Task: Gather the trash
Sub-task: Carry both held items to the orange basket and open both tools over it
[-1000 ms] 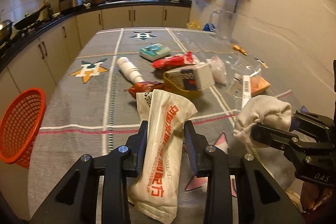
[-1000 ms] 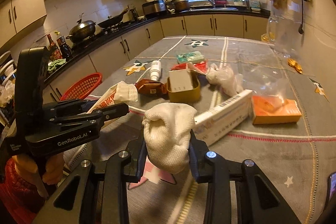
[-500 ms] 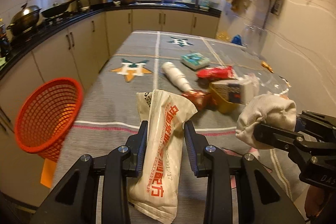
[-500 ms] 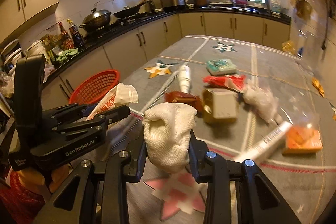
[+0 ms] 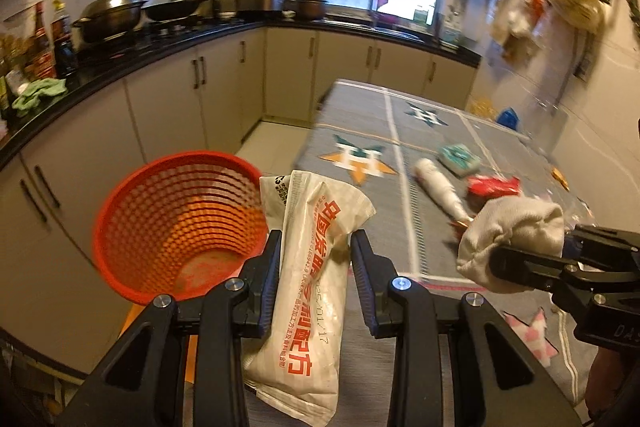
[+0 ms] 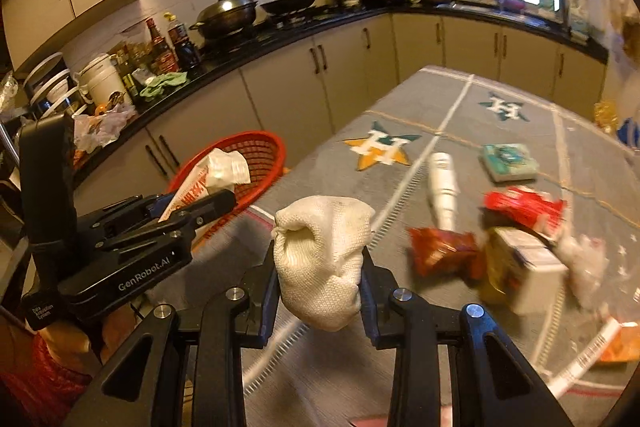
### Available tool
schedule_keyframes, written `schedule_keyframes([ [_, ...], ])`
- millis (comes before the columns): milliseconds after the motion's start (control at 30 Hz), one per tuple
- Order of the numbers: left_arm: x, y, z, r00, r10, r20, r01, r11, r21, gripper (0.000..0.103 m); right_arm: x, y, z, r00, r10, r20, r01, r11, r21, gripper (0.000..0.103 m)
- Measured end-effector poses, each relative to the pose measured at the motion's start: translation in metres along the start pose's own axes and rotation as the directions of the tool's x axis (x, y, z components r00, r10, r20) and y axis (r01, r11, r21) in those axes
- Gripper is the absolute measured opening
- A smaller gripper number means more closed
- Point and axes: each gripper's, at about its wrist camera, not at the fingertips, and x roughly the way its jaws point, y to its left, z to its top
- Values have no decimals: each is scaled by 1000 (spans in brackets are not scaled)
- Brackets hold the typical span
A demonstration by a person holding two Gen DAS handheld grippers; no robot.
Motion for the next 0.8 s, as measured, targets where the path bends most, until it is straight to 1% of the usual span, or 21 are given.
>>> schedule_keyframes([
  [200, 0, 38, 7, 998, 58, 10, -58, 997, -55, 33, 30, 18, 24, 998, 49, -36, -50, 999, -19, 37],
  [333, 5, 61, 11, 996, 88, 2, -88, 993, -84, 33, 50, 30, 38, 997, 62, -53, -64, 997, -36, 38],
  [567, 25, 89, 14, 992, 121, -32, -124, 985, -120, 33, 97, 46, 60, 987, 107, -118, -111, 993, -29, 39],
  [800, 43, 111, 12, 987, 143, -73, -152, 977, -150, 33, 139, 61, 76, 977, 137, -161, -140, 990, -11, 40],
])
